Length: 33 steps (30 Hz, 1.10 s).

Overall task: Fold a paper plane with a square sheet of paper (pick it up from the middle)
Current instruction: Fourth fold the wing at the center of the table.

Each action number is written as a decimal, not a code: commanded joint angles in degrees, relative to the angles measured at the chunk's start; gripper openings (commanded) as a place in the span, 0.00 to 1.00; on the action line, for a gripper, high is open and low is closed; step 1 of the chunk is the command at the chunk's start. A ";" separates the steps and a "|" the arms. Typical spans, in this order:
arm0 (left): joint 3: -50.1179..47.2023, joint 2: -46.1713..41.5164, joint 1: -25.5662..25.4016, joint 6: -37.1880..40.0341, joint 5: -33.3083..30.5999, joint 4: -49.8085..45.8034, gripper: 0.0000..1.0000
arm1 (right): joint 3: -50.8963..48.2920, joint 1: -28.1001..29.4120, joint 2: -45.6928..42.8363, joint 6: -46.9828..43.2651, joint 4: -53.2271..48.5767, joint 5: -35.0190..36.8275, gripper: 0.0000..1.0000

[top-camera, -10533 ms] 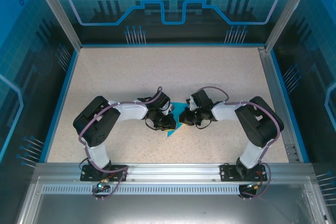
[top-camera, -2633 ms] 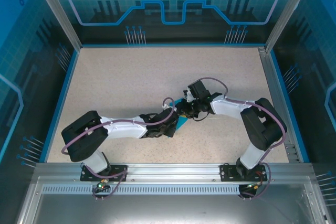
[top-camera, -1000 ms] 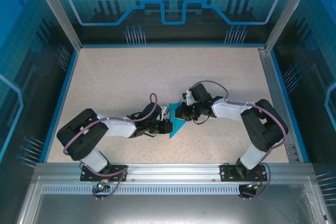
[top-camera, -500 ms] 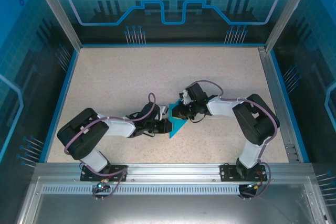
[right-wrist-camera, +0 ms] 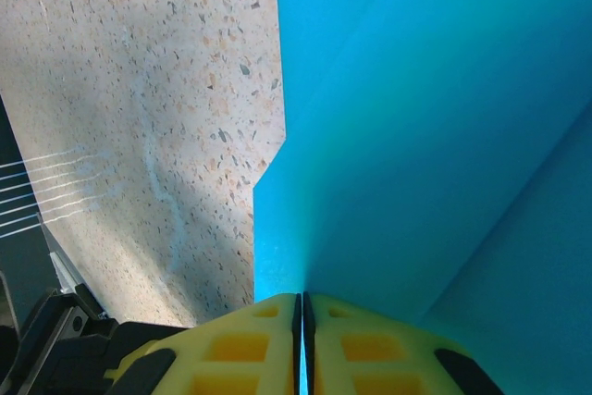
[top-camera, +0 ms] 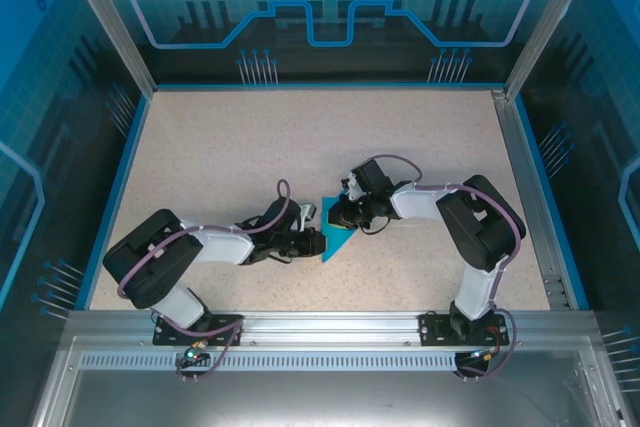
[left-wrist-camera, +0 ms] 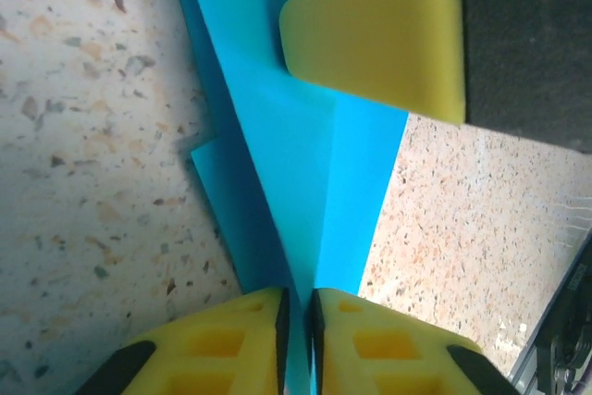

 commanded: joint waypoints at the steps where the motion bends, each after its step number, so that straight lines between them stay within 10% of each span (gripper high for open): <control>1: -1.57 -1.52 0.44 -1.36 0.29 -0.17 0.15 | 1.07 0.19 1.33 0.38 -0.37 0.49 0.12; 13: -0.75 1.52 0.44 -4.13 -0.89 -4.03 0.00 | 0.18 0.15 0.98 0.85 -0.35 1.85 0.13; 33: 0.81 3.11 0.43 -4.18 2.14 -7.04 0.10 | 1.16 0.23 3.17 -1.03 -4.93 3.41 0.13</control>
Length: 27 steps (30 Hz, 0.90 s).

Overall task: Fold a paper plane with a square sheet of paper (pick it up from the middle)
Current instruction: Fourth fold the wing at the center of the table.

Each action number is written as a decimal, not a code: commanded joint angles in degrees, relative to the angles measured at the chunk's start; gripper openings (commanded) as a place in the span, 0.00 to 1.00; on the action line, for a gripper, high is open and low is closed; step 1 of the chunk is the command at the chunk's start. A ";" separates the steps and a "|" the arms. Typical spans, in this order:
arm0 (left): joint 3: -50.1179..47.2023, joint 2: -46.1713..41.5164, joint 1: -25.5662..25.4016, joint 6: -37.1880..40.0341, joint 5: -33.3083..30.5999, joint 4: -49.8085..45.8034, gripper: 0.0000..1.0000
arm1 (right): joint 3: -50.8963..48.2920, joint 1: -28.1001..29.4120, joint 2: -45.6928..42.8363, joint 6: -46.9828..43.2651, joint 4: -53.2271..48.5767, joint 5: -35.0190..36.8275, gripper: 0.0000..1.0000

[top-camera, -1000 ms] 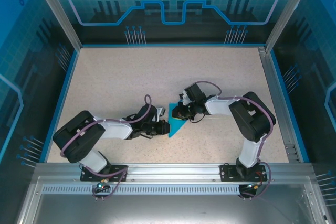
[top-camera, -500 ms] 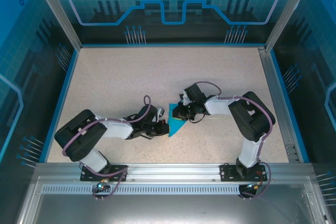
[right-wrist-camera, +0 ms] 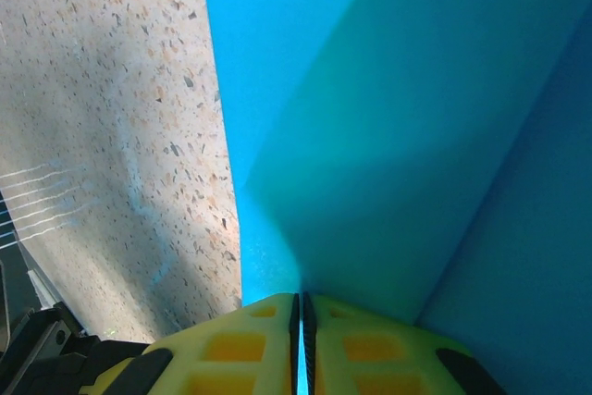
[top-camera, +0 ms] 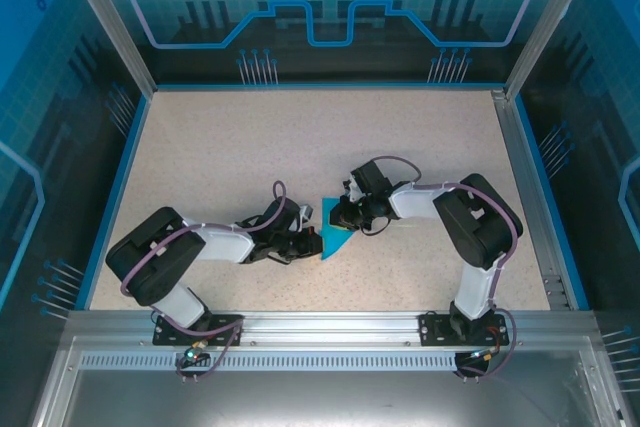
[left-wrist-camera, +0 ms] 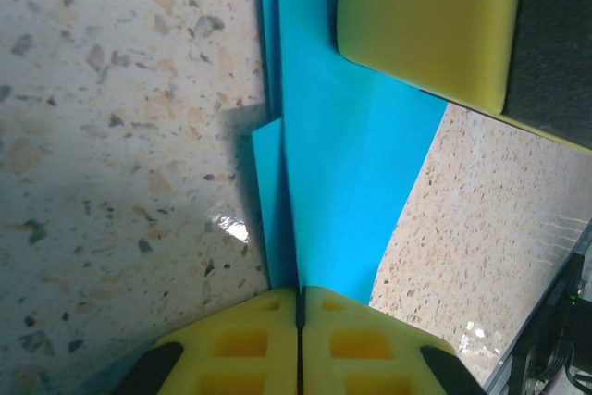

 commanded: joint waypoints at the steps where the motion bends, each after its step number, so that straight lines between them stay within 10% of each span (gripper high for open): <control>1: 0.41 1.09 -0.38 1.41 0.57 -6.00 0.12 | 1.20 0.31 1.93 -1.71 -4.41 1.07 0.13; 8: 1.29 -4.06 -0.31 2.64 1.18 -8.84 0.24 | 1.99 0.66 2.24 -2.94 -6.01 0.89 0.14; 27: 0.56 -5.13 -0.48 2.35 6.85 -4.66 0.14 | 1.74 1.02 1.96 -3.58 -6.39 0.83 0.15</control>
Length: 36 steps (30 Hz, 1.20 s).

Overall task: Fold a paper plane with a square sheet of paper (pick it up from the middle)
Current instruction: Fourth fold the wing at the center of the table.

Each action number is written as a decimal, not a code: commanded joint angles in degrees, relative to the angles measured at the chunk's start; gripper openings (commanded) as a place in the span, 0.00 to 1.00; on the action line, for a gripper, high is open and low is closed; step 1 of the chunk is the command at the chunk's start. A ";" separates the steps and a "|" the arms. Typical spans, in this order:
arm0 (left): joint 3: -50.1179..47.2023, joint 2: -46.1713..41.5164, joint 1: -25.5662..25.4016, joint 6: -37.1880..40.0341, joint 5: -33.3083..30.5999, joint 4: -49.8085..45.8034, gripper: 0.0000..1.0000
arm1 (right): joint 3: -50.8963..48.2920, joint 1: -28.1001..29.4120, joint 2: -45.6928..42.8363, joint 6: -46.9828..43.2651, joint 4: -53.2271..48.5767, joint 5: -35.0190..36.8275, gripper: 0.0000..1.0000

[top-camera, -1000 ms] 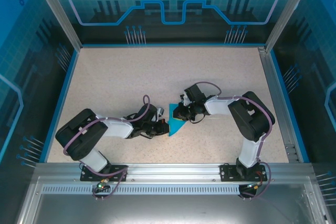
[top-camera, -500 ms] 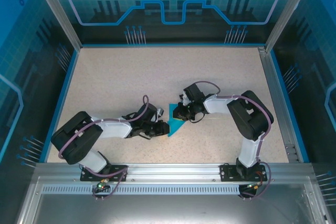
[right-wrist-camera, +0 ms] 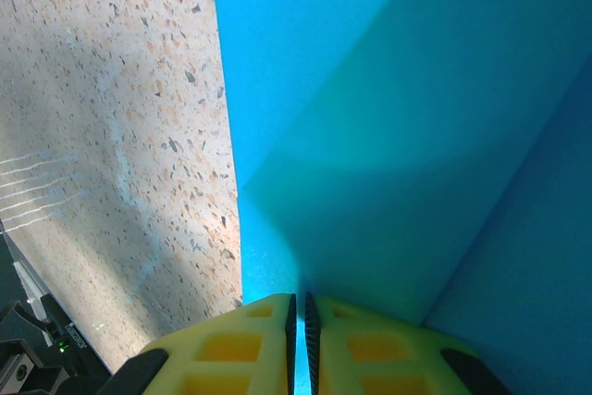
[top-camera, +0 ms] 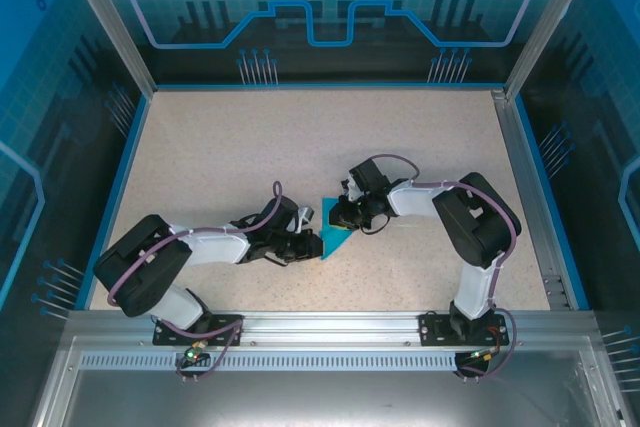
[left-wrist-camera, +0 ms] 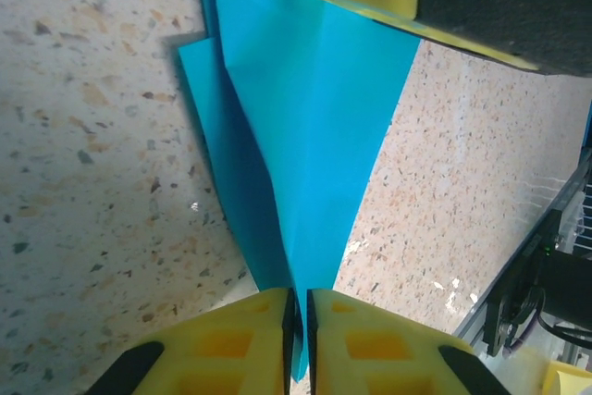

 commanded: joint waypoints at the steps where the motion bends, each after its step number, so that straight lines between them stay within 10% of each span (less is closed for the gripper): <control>1: -0.12 -0.28 -0.42 1.12 3.17 1.97 0.13 | -0.03 0.99 1.40 -1.17 -3.51 0.89 0.15; 36: 0.97 4.28 -4.89 7.45 4.59 0.34 0.09 | -1.81 1.18 2.18 -2.11 -4.61 2.39 0.15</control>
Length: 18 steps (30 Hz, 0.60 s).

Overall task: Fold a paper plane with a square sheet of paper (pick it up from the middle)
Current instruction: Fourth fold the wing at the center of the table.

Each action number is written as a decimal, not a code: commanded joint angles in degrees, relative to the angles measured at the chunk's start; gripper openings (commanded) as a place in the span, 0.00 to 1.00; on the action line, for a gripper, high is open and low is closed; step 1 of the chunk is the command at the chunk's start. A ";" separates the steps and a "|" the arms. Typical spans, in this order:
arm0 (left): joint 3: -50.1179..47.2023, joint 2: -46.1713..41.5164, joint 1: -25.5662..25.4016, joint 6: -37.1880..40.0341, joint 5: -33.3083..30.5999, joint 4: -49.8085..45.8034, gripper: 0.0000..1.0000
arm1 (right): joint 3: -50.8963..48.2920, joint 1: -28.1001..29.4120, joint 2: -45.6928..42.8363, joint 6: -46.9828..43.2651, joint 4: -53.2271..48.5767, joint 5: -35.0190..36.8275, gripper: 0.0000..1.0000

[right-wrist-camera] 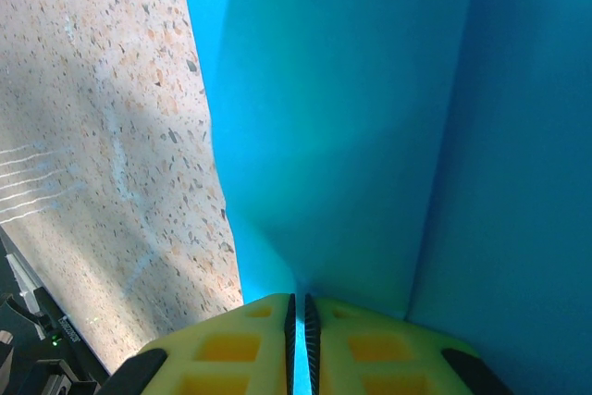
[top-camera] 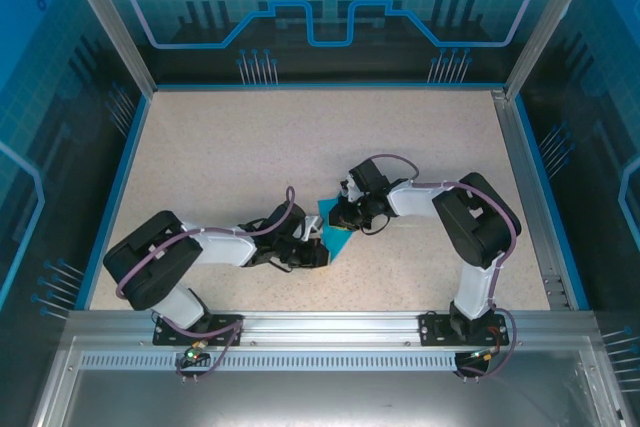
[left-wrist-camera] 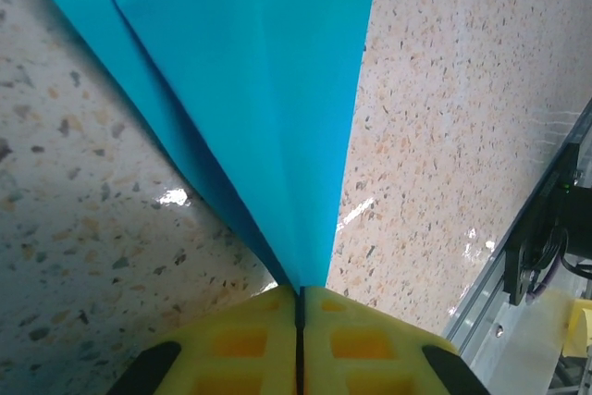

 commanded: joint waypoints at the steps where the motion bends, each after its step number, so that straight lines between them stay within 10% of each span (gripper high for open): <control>1: 1.37 1.33 -1.43 3.09 1.92 -3.16 0.09 | -1.85 1.00 2.20 -0.89 -4.19 2.41 0.15; 18: -1.06 -13.71 -0.53 -0.21 -4.20 -8.01 0.33 | -2.01 1.00 1.55 -1.54 -4.59 2.86 0.15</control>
